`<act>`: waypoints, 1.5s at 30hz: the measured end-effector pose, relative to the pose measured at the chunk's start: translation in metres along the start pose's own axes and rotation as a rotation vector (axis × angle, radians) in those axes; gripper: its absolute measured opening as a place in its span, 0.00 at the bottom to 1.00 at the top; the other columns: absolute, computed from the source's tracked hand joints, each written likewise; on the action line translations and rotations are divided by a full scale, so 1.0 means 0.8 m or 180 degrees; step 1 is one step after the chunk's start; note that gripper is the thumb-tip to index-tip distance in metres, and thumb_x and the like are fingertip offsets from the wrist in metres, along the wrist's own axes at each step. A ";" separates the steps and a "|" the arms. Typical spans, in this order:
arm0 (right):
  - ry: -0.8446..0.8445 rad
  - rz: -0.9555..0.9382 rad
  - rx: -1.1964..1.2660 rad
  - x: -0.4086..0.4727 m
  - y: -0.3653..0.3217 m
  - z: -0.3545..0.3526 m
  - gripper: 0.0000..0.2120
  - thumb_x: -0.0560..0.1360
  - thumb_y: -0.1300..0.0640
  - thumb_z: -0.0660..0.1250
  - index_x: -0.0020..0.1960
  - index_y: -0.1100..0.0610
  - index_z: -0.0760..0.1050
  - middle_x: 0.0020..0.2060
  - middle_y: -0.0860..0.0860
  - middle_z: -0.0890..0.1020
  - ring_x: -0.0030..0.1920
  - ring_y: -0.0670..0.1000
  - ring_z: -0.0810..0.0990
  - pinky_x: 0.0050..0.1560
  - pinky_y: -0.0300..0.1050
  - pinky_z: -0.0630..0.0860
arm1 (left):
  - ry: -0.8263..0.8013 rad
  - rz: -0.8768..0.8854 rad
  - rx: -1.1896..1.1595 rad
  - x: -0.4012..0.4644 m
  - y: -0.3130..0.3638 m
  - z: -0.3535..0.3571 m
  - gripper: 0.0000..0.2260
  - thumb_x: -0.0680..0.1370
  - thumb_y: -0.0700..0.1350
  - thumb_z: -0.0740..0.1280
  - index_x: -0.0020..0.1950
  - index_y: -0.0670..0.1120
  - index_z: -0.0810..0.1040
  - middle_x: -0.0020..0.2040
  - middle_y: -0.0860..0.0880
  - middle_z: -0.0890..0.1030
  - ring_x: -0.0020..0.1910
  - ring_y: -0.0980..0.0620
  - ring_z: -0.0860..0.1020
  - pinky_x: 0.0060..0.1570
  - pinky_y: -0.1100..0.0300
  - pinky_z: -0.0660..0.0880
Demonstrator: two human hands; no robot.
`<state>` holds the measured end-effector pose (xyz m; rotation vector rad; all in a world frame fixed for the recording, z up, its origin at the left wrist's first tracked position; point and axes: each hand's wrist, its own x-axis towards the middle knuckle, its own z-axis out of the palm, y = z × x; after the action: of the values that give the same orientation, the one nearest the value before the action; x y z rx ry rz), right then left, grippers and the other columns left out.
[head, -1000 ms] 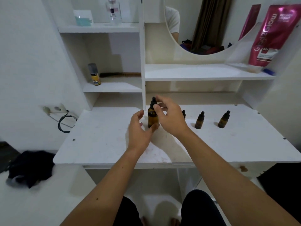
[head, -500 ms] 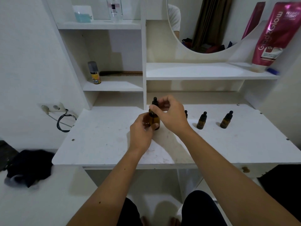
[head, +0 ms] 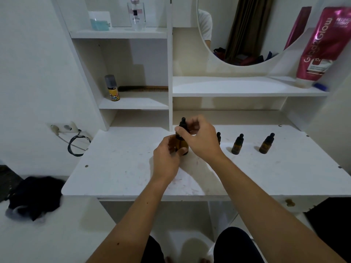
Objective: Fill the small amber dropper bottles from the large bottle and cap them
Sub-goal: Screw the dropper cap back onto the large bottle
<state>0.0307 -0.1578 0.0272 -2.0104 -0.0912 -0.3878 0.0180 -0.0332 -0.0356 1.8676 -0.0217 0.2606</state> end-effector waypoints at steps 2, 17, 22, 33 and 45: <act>-0.0038 0.0013 0.0033 0.001 0.001 0.000 0.15 0.79 0.50 0.74 0.62 0.53 0.77 0.54 0.48 0.83 0.52 0.46 0.83 0.56 0.43 0.83 | -0.0013 -0.0007 -0.0022 -0.001 0.000 0.000 0.19 0.78 0.45 0.74 0.68 0.51 0.77 0.58 0.60 0.80 0.55 0.59 0.79 0.61 0.66 0.74; -0.0177 -0.0148 0.0248 0.004 0.005 -0.004 0.11 0.80 0.54 0.74 0.62 0.54 0.82 0.52 0.44 0.87 0.55 0.41 0.85 0.61 0.36 0.81 | -0.0034 0.0073 0.0032 0.000 -0.002 0.001 0.20 0.79 0.44 0.74 0.70 0.50 0.76 0.62 0.56 0.82 0.59 0.56 0.80 0.65 0.60 0.77; -0.0340 -0.0150 0.0313 0.007 0.008 -0.004 0.14 0.83 0.56 0.69 0.68 0.53 0.81 0.57 0.46 0.87 0.59 0.44 0.85 0.66 0.43 0.80 | -0.0014 0.0016 0.0040 0.002 -0.003 0.002 0.20 0.79 0.44 0.74 0.70 0.51 0.76 0.61 0.58 0.81 0.61 0.56 0.80 0.67 0.57 0.77; -0.0022 0.0201 0.0468 0.008 0.004 0.002 0.08 0.76 0.53 0.79 0.51 0.50 0.82 0.47 0.46 0.87 0.52 0.49 0.86 0.59 0.46 0.83 | 0.0013 0.0128 0.0197 0.004 -0.010 0.004 0.19 0.79 0.43 0.74 0.68 0.52 0.76 0.59 0.59 0.80 0.58 0.56 0.79 0.61 0.66 0.76; 0.0181 0.0280 0.0423 0.003 0.002 0.010 0.12 0.74 0.52 0.80 0.53 0.55 0.82 0.49 0.47 0.86 0.53 0.49 0.85 0.59 0.47 0.84 | 0.0029 0.0068 0.0321 0.003 -0.006 0.005 0.19 0.80 0.43 0.73 0.69 0.50 0.75 0.63 0.55 0.81 0.59 0.57 0.78 0.64 0.61 0.75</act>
<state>0.0350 -0.1518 0.0231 -1.8640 0.0067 -0.3728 0.0217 -0.0354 -0.0410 1.9673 -0.0226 0.2894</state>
